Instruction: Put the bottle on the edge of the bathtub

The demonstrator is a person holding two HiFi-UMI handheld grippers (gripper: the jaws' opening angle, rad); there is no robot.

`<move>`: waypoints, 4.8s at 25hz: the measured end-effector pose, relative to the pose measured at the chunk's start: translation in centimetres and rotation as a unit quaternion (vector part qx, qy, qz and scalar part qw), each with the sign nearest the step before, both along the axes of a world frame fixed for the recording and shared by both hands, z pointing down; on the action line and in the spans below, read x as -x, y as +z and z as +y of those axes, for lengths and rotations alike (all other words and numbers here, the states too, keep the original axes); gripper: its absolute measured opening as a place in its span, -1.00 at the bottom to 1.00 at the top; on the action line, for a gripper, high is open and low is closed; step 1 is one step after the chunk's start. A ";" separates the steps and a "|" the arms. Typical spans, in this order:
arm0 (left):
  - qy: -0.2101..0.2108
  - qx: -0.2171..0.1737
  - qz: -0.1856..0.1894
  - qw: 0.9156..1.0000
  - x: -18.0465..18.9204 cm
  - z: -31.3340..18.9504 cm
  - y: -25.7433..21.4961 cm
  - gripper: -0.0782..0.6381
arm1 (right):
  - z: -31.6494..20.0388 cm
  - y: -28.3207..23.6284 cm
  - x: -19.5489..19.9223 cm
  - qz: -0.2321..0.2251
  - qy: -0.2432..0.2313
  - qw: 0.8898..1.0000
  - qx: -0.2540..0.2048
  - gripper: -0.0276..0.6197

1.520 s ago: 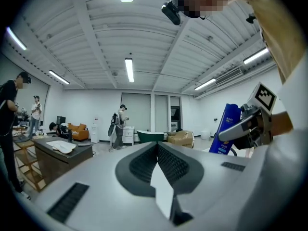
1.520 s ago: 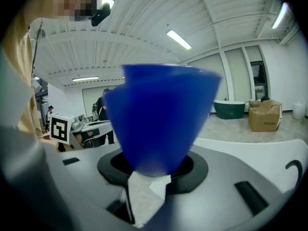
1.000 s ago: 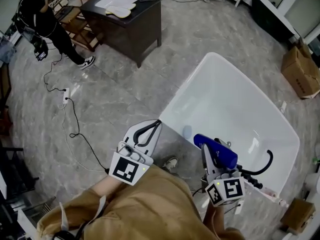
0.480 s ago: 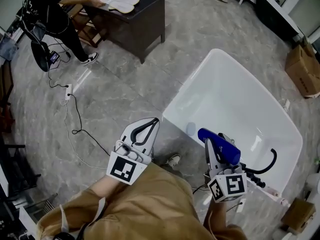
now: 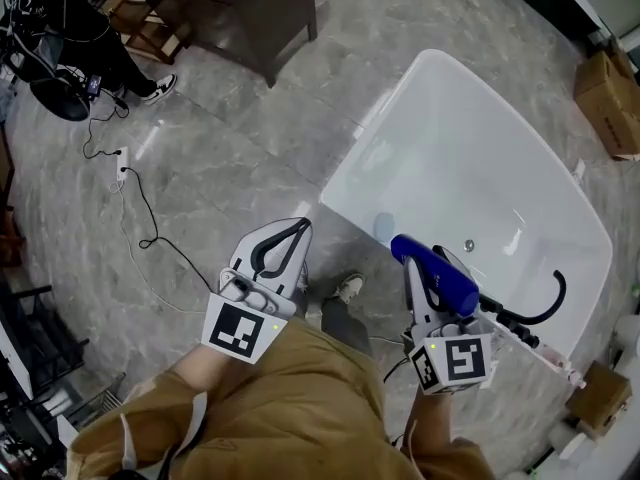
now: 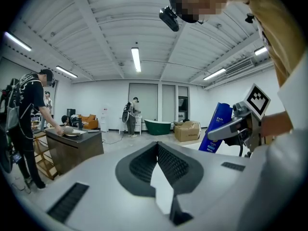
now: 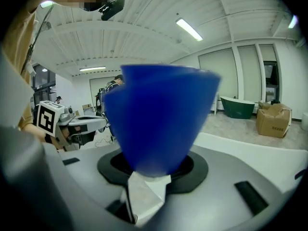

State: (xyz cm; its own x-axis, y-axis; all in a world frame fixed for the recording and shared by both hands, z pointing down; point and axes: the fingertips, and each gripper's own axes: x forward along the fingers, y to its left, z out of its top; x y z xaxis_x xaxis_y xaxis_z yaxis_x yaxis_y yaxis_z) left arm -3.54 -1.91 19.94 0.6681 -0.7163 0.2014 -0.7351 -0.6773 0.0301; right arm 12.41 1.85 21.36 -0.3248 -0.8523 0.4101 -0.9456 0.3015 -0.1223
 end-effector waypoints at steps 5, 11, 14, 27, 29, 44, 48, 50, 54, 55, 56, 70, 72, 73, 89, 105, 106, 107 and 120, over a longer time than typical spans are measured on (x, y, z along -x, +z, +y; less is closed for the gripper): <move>-0.002 0.010 -0.008 1.000 0.3 -1.5 2.0 -0.76 | -0.9 1.7 -0.2 0.002 0.006 1.000 0.008 -0.40; -0.011 0.016 -0.007 1.000 0.4 -3.1 4.7 -0.76 | -2.0 4.1 -1.0 0.009 0.017 1.000 0.014 -0.40; -0.010 0.023 -0.008 1.000 0.0 -3.5 6.3 -0.76 | -2.3 6.0 -1.0 0.010 0.018 1.000 0.021 -0.40; -0.007 0.044 -0.004 0.999 -1.1 -4.3 10.5 -0.76 | -3.9 10.8 -0.9 0.021 0.009 0.999 0.042 -0.40; -0.010 0.047 -0.004 0.999 -1.2 -4.5 11.2 -0.76 | -4.6 11.2 -0.6 0.021 0.003 0.999 0.032 -0.40; -0.019 0.068 -0.007 0.997 -0.1 -5.8 15.7 -0.76 | -7.0 17.4 1.8 0.042 -0.021 0.997 0.057 -0.40; -0.022 0.071 -0.006 0.997 0.2 -6.5 16.8 -0.76 | -7.7 18.9 2.1 0.050 -0.024 0.997 0.060 -0.40; -0.022 0.072 -0.007 0.997 0.3 -6.8 17.2 -0.76 | -8.1 19.4 2.1 0.052 -0.025 0.996 0.061 -0.40; -0.026 0.072 -0.008 0.997 0.7 -7.4 17.8 -0.76 | -8.7 20.3 2.4 0.057 -0.025 0.996 0.059 -0.40; -0.027 0.072 -0.008 0.997 0.8 -7.5 17.9 -0.76 | -8.9 20.4 2.6 0.054 -0.026 0.997 0.057 -0.40; -0.027 0.072 -0.009 0.997 0.8 -7.6 18.0 -0.76 | -9.1 20.5 2.7 0.051 -0.027 0.997 0.055 -0.40; -0.024 0.091 -0.014 0.995 1.2 -8.9 20.2 -0.76 | -10.0 24.4 3.6 0.057 -0.026 0.994 0.084 -0.40; -0.024 0.092 -0.015 0.995 1.2 -9.1 20.4 -0.76 | -10.1 24.7 3.9 0.056 -0.029 0.994 0.085 -0.40; -0.024 0.093 -0.015 0.995 1.2 -9.1 20.6 -0.76 | -10.2 24.9 4.0 0.058 -0.030 0.994 0.084 -0.40; -0.018 0.105 -0.015 0.994 1.9 -10.7 22.0 -0.76 | -11.6 28.1 5.3 0.079 -0.035 0.992 0.088 -0.40; -0.009 0.119 -0.014 0.993 1.6 -11.3 23.9 -0.76 | -12.1 31.3 5.7 0.093 -0.034 0.990 0.096 -0.40; -0.008 0.119 -0.015 0.993 1.6 -11.3 24.0 -0.76 | -12.1 31.5 5.8 0.094 -0.034 0.990 0.096 -0.40; -0.007 0.119 -0.015 0.993 1.6 -11.3 24.1 -0.76 | -12.1 31.7 5.8 0.095 -0.034 0.990 0.096 -0.40; -0.007 0.126 -0.019 0.992 1.9 -11.3 25.2 -0.76 | -12.2 33.9 6.0 0.107 -0.035 0.988 0.103 -0.40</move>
